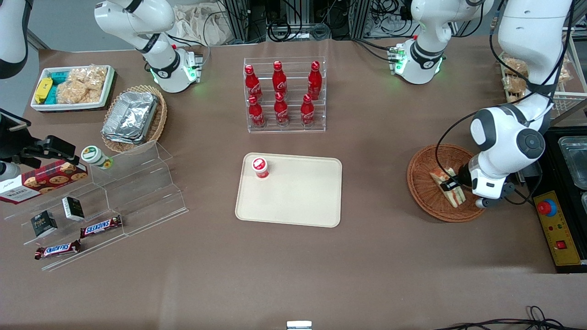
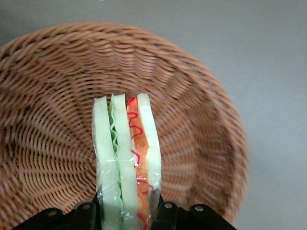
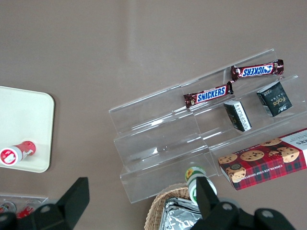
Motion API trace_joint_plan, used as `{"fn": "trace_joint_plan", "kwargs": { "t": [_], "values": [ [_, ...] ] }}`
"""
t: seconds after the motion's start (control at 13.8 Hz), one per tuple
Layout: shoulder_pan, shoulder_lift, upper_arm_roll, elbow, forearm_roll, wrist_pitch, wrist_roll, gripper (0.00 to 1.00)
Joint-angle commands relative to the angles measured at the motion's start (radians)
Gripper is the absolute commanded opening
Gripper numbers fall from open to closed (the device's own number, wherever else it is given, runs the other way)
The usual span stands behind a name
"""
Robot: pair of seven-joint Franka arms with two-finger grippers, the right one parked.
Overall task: Place sandwich from basket to tray
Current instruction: 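Close the left gripper on the wrapped sandwich, then lift the sandwich and carry it toward the cream tray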
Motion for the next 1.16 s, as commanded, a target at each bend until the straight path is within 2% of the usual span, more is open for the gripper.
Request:
{"fn": "trace_joint_plan", "kwargs": {
  "t": [0.0, 0.22, 0.44, 0.65, 0.87, 1.09],
  "values": [
    [-0.047, -0.183, -0.003, 0.088, 0.047, -0.269, -0.015, 0.39],
    [-0.1, -0.256, -0.022, 0.335, 0.049, -0.626, -0.016, 0.38],
    [-0.112, -0.257, -0.133, 0.519, 0.047, -0.813, -0.065, 0.37],
    [-0.112, -0.244, -0.319, 0.587, 0.05, -0.811, -0.22, 0.37],
    [-0.114, -0.144, -0.452, 0.633, 0.07, -0.757, -0.286, 0.36],
    [-0.142, -0.011, -0.488, 0.633, 0.109, -0.617, -0.305, 0.37]
  ]
}}
